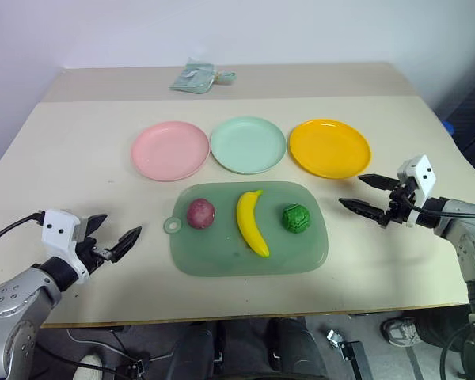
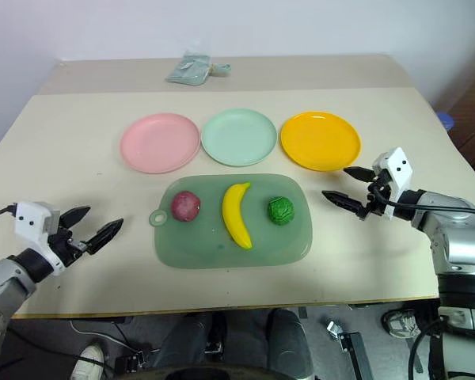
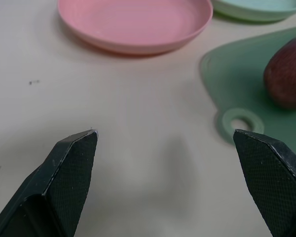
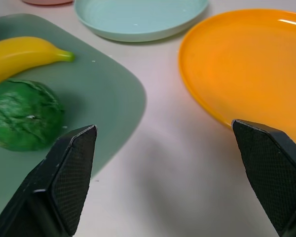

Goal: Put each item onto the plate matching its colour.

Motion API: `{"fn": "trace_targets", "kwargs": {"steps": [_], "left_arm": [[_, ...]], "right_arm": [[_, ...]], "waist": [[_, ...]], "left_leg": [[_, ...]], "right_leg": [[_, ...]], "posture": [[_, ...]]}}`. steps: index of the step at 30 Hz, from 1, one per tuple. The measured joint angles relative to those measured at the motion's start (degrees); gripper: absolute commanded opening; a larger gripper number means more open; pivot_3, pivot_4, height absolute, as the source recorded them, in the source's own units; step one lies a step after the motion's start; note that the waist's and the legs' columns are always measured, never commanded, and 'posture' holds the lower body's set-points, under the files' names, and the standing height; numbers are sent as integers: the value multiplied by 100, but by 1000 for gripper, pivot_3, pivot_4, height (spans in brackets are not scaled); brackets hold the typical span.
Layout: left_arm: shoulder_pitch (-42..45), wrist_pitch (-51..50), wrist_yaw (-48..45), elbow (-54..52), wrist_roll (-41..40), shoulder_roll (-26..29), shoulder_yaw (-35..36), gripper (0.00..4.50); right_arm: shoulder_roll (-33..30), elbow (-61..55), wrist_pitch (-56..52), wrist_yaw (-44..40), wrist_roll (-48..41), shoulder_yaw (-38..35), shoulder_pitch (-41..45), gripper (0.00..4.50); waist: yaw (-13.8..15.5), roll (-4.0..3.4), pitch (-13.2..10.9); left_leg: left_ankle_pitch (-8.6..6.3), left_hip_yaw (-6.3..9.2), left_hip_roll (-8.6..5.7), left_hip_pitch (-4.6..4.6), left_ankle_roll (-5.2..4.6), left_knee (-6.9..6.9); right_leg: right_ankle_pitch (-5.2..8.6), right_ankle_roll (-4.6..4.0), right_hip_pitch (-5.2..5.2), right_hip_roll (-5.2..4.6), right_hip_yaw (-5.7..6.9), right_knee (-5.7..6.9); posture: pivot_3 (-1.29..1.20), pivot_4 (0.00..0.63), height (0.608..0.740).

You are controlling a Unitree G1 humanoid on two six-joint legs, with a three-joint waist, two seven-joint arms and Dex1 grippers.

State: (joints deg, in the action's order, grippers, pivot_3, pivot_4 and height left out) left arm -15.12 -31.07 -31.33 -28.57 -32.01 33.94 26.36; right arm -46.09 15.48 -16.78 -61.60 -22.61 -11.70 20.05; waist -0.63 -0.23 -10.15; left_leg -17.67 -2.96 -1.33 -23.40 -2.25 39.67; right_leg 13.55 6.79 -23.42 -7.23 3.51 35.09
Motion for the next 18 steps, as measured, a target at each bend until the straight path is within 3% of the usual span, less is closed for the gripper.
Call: {"fn": "trace_targets", "kwargs": {"steps": [8, 18], "left_arm": [[-144, 4, 227, -146, -24, -167, 35, 4500], [174, 8, 286, -87, -24, -139, 29, 4500]], "right_arm": [[106, 935, 679, -294, 229, 217, 492, 4464], [287, 819, 709, 107, 316, 210, 555, 4464]], "waist": [[-2, 0, 0], [-4, -2, 1]], "left_leg": [[1, -2, 0, 0, -1, 0], [2, -1, -1, 0, 1, 0]], "right_leg": [[-1, 3, 0, 2, 1, 1], [-5, 9, 1, 2, 2, 1]], "posture": [[0, 150, 740], [0, 150, 740]]}}
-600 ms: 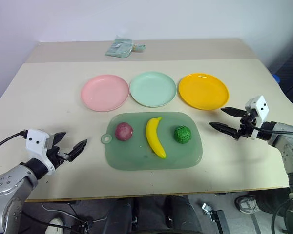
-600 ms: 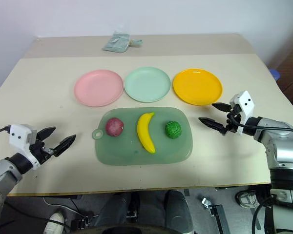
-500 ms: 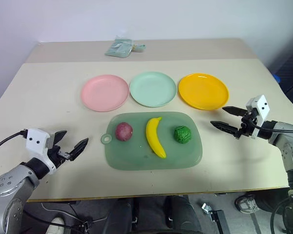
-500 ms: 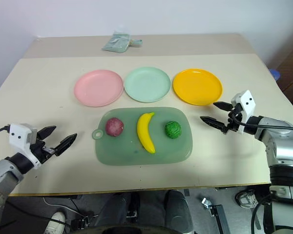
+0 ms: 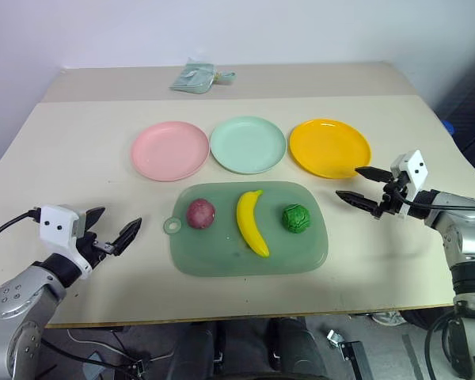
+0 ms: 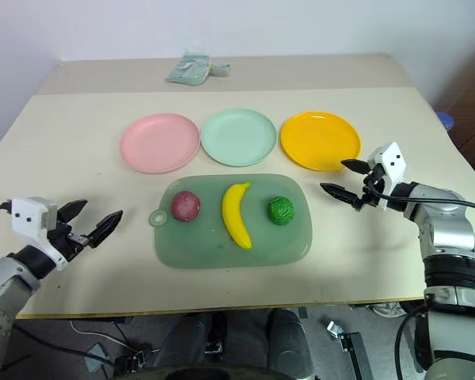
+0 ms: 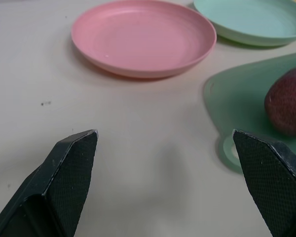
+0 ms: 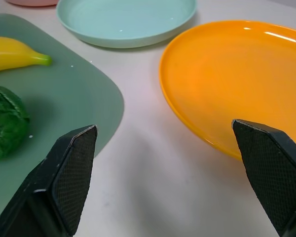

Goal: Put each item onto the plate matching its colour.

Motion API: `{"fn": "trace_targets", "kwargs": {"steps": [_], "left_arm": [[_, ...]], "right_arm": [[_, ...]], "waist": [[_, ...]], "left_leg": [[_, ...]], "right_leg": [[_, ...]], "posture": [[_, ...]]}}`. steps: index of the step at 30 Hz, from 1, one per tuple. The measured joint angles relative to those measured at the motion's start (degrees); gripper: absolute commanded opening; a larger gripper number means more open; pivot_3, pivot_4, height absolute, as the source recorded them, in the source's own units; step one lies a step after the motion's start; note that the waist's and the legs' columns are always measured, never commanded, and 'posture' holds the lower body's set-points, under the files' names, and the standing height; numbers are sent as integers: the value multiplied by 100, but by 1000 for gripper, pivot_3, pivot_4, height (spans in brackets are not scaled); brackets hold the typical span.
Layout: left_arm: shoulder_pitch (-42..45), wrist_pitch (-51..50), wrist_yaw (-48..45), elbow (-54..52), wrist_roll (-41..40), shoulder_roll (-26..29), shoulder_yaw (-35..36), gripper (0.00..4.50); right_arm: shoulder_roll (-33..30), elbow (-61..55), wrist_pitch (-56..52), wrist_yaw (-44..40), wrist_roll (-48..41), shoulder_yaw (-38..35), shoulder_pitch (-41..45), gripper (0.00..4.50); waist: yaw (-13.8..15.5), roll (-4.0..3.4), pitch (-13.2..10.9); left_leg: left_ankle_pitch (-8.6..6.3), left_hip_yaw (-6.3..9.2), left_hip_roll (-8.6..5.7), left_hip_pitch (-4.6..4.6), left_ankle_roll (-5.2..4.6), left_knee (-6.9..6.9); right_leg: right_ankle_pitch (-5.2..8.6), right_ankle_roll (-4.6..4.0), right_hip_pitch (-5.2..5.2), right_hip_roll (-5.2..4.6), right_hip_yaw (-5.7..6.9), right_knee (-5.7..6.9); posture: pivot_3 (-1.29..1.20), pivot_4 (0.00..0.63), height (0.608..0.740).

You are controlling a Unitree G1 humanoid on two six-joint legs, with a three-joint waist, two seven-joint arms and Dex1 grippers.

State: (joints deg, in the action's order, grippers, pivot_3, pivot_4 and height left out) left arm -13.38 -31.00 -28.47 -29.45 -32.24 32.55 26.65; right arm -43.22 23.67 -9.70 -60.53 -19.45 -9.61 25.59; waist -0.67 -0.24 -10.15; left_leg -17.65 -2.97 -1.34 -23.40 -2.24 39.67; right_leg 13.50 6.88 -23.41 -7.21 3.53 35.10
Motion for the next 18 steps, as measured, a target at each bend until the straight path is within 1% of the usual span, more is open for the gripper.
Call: {"fn": "trace_targets", "kwargs": {"steps": [4, 9, 13, 18], "left_arm": [[233, 6, -33, 209, 20, 54, -44, 4500], [759, 10, -143, 559, 92, 184, -274, 4500], [1024, 10, -170, 730, 165, 224, -358, 4500], [1087, 2, -141, 745, 170, 171, -445, 4500]], "right_arm": [[62, -399, -191, 240, -26, -25, -145, 4464], [82, -1134, -619, 545, -231, -190, -652, 4464], [80, -1533, -1009, 697, -449, -341, -773, 4464], [167, -2024, -1462, 953, -576, -330, -767, 4464]], "waist": [[20, 0, 0], [29, 0, 0], [3, -1, 1], [1, -1, 1]], "left_leg": [[0, 1, -1, 0, 0, 0], [0, 1, -4, 0, 0, 0], [0, 2, -2, 0, 0, 0], [1, 1, -2, 0, 0, 0]], "right_leg": [[0, 0, 1, 0, 2, 0], [-1, 2, 2, -1, 2, 1], [-1, 2, 0, 3, 2, 1], [-1, 2, -1, 3, 1, 2]], "posture": [[0, 150, 740], [0, 150, 740], [0, 150, 740], [0, 150, 740]]}}
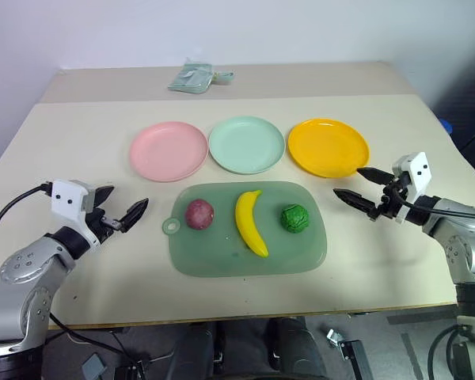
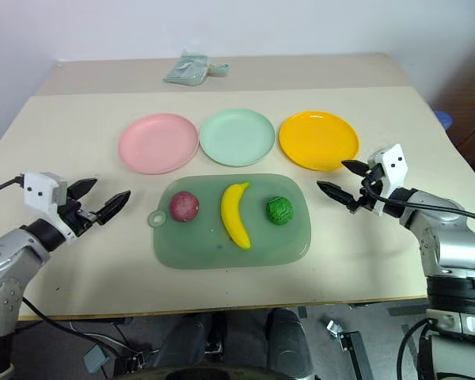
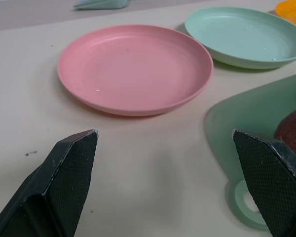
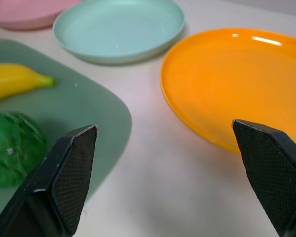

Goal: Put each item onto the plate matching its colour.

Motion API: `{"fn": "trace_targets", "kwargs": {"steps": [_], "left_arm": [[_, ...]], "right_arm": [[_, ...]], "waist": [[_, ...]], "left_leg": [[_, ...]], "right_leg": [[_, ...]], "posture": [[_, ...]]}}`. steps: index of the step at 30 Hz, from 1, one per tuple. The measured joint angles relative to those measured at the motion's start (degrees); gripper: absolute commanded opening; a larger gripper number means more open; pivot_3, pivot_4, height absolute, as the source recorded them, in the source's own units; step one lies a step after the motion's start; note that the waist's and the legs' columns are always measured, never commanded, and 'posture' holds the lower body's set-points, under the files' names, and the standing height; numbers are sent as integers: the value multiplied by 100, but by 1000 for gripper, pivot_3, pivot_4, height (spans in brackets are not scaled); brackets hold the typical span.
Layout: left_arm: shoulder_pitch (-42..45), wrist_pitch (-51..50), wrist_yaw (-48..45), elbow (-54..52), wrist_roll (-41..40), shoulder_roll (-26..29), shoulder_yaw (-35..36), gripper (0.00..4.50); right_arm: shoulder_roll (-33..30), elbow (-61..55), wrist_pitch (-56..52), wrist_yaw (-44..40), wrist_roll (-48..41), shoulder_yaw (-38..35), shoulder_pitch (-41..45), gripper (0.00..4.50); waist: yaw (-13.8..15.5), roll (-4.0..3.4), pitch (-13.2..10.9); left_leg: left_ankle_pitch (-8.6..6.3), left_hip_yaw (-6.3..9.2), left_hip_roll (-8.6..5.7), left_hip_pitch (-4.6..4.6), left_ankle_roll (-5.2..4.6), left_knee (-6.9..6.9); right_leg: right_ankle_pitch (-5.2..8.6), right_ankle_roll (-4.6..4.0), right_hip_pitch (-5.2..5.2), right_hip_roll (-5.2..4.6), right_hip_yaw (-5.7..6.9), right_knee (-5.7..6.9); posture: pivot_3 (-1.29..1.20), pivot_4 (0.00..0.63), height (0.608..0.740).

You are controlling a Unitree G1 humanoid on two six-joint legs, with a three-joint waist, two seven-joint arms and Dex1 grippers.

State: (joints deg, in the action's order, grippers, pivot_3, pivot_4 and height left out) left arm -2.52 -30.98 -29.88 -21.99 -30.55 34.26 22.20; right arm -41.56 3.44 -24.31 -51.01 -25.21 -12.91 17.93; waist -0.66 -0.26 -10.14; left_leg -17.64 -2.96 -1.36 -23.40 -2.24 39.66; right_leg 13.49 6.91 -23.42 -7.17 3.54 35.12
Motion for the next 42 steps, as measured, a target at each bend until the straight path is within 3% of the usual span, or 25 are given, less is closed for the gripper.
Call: {"fn": "trace_targets", "kwargs": {"steps": [9, 15, 22, 28, 33, 37, 42], "left_arm": [[432, -128, -153, 47, -280, -89, -210, 4500], [849, -264, -773, -177, -487, 74, -1072, 4500], [1568, -207, -1197, 214, 241, 279, -2312, 4500], [1809, 17, -1383, 820, 887, 343, -2781, 4500], [1843, 134, -1508, 934, 972, 294, -2800, 2359], [2020, 278, -1201, 1187, 919, -168, -2469, 2268], [3297, 291, 859, 2500, 1561, -904, -1792, 2268]], "right_arm": [[-37, -734, -673, 53, -335, 69, 146, 4464], [-108, -1853, -1213, -197, -900, 175, 15, 4464], [-127, -2350, -1303, -233, -994, 333, -456, 4464], [-193, -2609, -1187, -227, -966, 323, -989, 4464], [-194, -2620, -1061, -202, -940, 310, -1080, 4500], [-185, -2620, -931, -159, -913, 317, -1080, 4500], [3, -2534, -721, -87, -797, 525, -839, 4500]], "waist": [[92, 0, 0], [139, 1, 0], [143, 2, 0], [140, 2, -1], [150, 3, -1], [156, 7, -3], [152, 15, -4]], "left_leg": [[0, 0, -2, 0, -1, 3], [0, 1, -2, 0, -1, 6], [1, 0, -2, -1, -4, 8], [1, -1, -1, -1, -6, 10], [1, 2, 0, -2, -7, 17], [0, 9, 0, -4, -8, 25], [1, 14, -2, -3, -10, 36]], "right_leg": [[0, 1, 2, -2, 1, 1], [0, 0, 4, 1, 1, 2], [0, 0, 5, 21, 1, 3], [0, 1, 5, 27, 5, 3], [0, 2, 7, 26, 5, 5], [0, 2, 10, 27, 6, 8], [-2, 6, 19, 34, 11, 14]], "posture": [[0, 150, 740], [0, 150, 740], [0, 150, 740], [0, 150, 740], [0, 150, 740], [0, 150, 740], [0, 150, 740]]}}
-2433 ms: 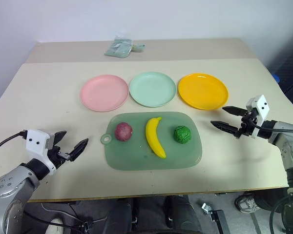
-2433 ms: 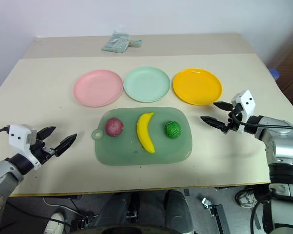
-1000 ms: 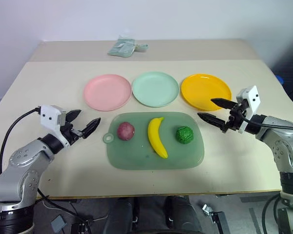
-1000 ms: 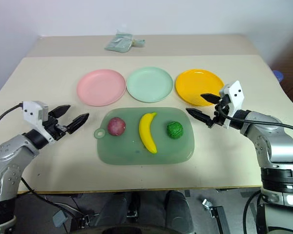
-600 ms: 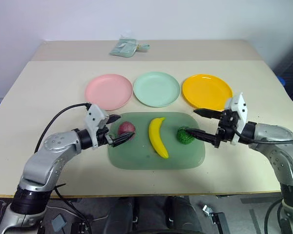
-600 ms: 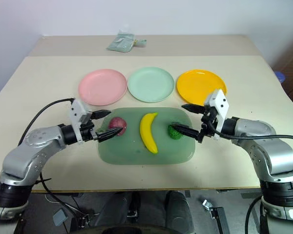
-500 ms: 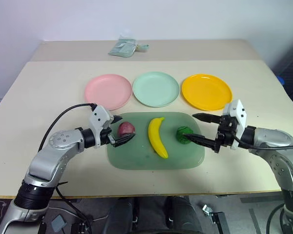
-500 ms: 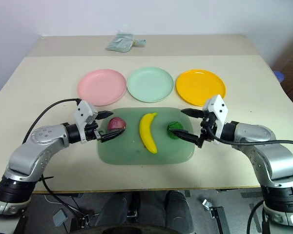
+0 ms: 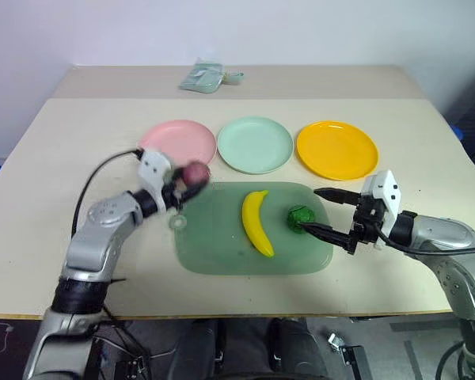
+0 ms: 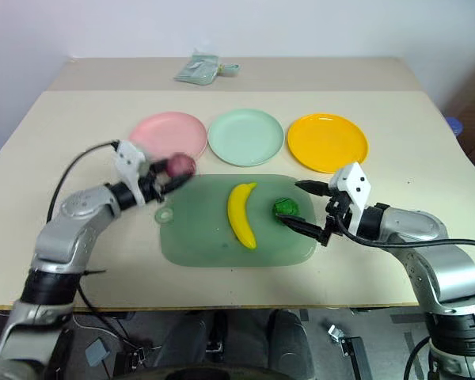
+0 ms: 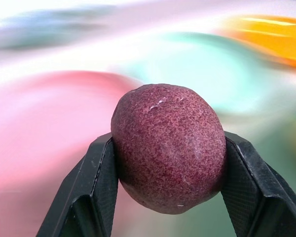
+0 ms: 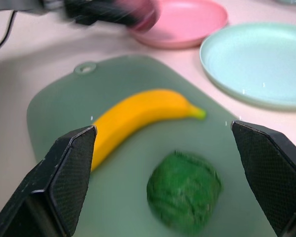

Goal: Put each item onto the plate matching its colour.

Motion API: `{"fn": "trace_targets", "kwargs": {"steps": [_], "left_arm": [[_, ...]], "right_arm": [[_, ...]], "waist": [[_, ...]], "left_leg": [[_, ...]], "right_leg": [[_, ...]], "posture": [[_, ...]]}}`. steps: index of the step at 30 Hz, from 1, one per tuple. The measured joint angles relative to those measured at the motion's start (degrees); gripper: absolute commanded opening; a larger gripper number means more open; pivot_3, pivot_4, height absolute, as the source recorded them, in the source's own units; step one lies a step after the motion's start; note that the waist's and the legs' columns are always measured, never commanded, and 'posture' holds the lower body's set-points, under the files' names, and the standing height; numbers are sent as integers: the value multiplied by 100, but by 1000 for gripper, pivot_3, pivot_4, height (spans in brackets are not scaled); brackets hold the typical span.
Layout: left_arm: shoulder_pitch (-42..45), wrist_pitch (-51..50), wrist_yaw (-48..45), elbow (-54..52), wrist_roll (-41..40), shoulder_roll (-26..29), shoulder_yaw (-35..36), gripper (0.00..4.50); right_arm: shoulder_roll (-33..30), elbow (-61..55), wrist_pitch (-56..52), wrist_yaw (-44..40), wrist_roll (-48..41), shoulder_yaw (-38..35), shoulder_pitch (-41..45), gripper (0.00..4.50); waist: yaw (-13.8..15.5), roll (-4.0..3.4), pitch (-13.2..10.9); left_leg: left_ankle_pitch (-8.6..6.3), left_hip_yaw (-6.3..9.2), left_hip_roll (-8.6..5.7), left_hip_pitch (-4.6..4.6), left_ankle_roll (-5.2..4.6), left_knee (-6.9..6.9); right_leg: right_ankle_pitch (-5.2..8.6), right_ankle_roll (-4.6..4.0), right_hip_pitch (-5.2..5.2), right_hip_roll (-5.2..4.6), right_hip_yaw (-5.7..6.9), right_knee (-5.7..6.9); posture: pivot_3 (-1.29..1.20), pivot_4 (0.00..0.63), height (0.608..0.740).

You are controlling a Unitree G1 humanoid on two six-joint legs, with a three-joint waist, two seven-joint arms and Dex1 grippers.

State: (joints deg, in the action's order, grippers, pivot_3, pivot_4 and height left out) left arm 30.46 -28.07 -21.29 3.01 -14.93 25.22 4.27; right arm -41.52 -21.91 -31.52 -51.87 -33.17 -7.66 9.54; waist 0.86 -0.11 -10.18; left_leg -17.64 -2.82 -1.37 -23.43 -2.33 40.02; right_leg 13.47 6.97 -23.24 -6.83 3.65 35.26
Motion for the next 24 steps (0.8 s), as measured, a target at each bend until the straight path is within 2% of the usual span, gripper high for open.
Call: {"fn": "trace_targets", "kwargs": {"steps": [2, 4, 8, 10, 13, 19, 24], "left_arm": [[482, -130, 800, 693, 280, -210, 233, 2268], [714, -168, 1222, 1168, 475, -319, 268, 2268], [1029, -157, 1542, 1863, 622, -584, 289, 2268], [1119, -134, 1474, 1979, 575, -649, 329, 3275], [1164, -116, 1262, 1969, 399, -686, 401, 4476], [960, 15, 895, 1414, 232, -549, 545, 4476], [165, 370, 355, 419, 39, 18, 845, 4476]], "right_arm": [[54, 135, 88, 23, 94, 74, 109, 4500], [116, 231, 140, 55, 148, 112, 203, 4500], [229, 269, 207, 87, 205, 286, 288, 4500], [233, 272, 215, 111, 224, 289, 287, 4500], [233, 271, 209, 178, 250, 288, 273, 4500], [242, 159, -55, 496, 242, 286, 242, 4500], [415, -243, -641, 1012, 98, 359, 425, 4500]], "waist": [[-3, 1, 0], [-6, 1, 0], [17, 10, -6], [11, 11, -6], [-10, 11, -6], [-13, 11, -6], [-41, 10, -5]], "left_leg": [[-1, -2, -2, -1, -3, -2], [-2, -6, -2, -2, -4, -5], [-2, -5, -3, -7, -4, -1], [-1, -5, -3, -7, -4, 0], [-1, -5, -1, -6, -2, -1], [0, -5, 0, -6, 0, -1], [0, -9, 5, -5, 6, -5]], "right_leg": [[1, 1, -1, 2, 1, -1], [0, 2, -1, 2, 2, 4], [-2, 7, 0, 2, 5, 3], [-3, 8, 0, 2, 5, 1], [-3, 8, -1, 2, 5, 0], [-3, 8, -2, 2, 5, -4], [-2, 6, -11, 1, 3, -5]], "posture": [[0, 150, 740], [0, 150, 740], [0, 150, 740], [0, 150, 740], [0, 150, 740], [0, 150, 740], [0, 150, 740]]}}
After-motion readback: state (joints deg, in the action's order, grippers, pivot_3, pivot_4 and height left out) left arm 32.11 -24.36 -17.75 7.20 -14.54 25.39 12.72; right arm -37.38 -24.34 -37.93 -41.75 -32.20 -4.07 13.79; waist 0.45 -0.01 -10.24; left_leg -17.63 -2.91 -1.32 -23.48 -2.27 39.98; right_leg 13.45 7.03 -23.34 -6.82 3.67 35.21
